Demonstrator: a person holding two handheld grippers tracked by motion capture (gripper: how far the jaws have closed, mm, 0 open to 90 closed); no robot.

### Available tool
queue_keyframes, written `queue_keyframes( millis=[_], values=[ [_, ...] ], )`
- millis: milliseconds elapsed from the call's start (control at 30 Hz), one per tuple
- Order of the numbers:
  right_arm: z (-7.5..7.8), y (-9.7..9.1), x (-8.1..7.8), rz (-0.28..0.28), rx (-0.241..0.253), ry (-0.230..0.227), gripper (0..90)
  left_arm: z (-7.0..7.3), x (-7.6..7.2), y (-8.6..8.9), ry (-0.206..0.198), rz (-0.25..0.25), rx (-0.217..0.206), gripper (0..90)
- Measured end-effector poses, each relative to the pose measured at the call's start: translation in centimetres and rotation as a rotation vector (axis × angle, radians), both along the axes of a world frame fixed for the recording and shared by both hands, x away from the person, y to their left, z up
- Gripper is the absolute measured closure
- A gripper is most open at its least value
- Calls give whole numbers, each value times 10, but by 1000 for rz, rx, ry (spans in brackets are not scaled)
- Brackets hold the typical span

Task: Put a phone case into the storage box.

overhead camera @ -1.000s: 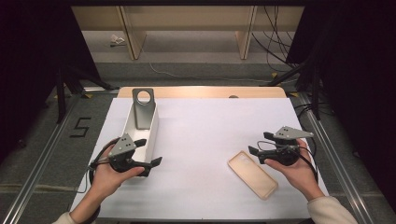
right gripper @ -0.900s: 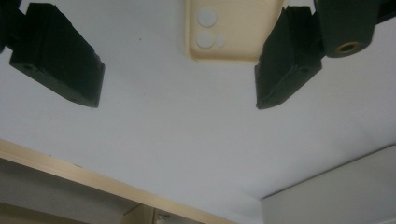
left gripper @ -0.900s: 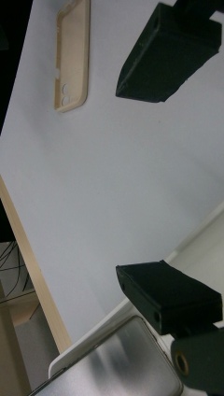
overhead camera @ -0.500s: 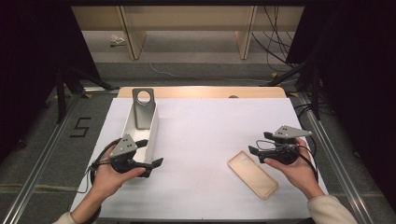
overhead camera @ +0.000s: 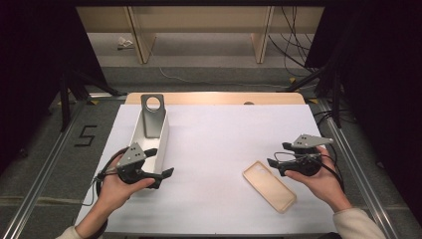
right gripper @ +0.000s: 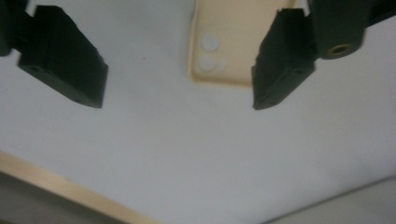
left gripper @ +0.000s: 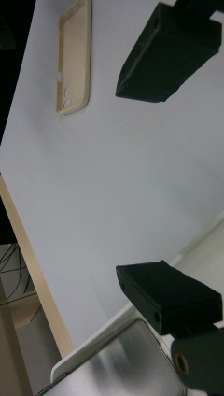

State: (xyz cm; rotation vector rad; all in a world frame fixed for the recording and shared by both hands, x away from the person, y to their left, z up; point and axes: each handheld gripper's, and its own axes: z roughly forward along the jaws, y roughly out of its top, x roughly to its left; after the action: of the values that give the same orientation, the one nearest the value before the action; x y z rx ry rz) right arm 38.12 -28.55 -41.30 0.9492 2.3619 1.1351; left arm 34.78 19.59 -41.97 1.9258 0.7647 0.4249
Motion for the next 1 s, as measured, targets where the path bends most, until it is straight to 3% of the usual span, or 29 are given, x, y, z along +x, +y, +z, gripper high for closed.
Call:
queue_keyframes(
  millis=[67,200,300,367,433,533,700,867,1000],
  values=[
    [-1,-1,-2,27,-61,29,369,-1,0,0,2,2,1,119],
    [-3,-5,-5,36,-188,103,747,1,-1,1,-1,6,3,120],
    [-1,-11,-7,54,-268,195,889,2,-1,1,-6,7,1,120],
    [0,-15,-10,87,-338,257,900,2,-1,0,-6,7,-1,120],
    [1,-19,-12,77,-390,291,900,2,-1,0,-6,4,1,120],
    [-2,-25,-12,56,-453,352,900,2,-1,0,-5,4,2,121],
    [-17,-29,-13,96,-538,490,900,2,-1,0,-4,5,0,122],
    [-24,-25,-13,115,-570,537,900,1,-1,0,-1,2,4,122],
    [-27,-22,-14,127,-593,545,900,1,-1,1,0,2,3,122]
  ],
)
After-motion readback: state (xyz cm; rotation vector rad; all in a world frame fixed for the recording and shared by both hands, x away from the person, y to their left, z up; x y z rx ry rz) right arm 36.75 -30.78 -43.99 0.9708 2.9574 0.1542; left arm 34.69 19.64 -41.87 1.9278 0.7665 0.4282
